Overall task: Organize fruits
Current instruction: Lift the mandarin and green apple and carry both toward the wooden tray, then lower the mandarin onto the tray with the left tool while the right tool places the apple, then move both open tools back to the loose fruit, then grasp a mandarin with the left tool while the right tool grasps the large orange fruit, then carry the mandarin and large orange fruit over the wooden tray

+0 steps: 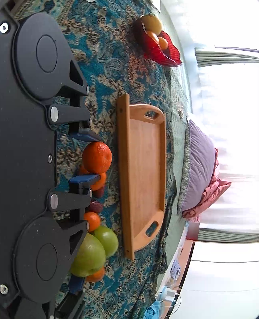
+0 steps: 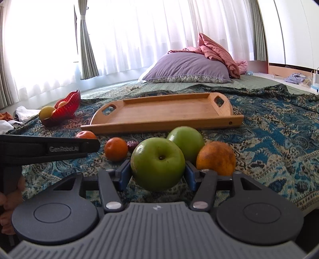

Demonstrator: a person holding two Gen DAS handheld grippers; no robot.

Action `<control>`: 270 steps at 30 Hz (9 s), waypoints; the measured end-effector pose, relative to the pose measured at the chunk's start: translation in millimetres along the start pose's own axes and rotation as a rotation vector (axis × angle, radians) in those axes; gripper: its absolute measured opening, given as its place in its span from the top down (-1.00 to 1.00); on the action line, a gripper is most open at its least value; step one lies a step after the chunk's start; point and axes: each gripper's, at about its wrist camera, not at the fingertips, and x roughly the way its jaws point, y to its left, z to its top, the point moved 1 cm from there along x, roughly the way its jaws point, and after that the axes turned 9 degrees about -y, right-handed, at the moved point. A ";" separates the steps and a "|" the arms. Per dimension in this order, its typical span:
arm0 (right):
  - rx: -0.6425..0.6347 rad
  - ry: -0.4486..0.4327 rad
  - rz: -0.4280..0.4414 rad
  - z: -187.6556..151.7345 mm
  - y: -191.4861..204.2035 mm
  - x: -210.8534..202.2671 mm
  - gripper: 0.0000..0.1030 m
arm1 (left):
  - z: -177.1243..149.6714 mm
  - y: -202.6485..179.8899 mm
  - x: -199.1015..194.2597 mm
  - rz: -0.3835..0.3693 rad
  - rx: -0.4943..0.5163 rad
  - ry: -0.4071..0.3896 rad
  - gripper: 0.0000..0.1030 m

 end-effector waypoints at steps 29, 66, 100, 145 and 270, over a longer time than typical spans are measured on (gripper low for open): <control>-0.027 0.117 -0.007 116.7 -62.8 140.1 -0.14 | 95.8 18.2 142.5 -0.084 -0.079 0.132 0.37; 0.039 0.337 -0.103 99.9 -92.8 227.8 -0.15 | 74.0 34.7 219.2 -0.027 -0.107 0.279 0.37; -0.042 0.278 -0.105 102.5 -96.1 199.7 -0.75 | 81.1 30.6 167.1 -0.059 -0.065 0.175 -0.55; -0.062 -0.005 0.008 60.8 -88.7 38.1 -1.00 | 15.2 13.7 46.7 -0.107 0.019 0.051 -0.91; -0.014 0.340 -0.035 121.8 -89.5 262.9 0.02 | 94.4 63.0 252.4 -0.028 -0.100 0.296 0.30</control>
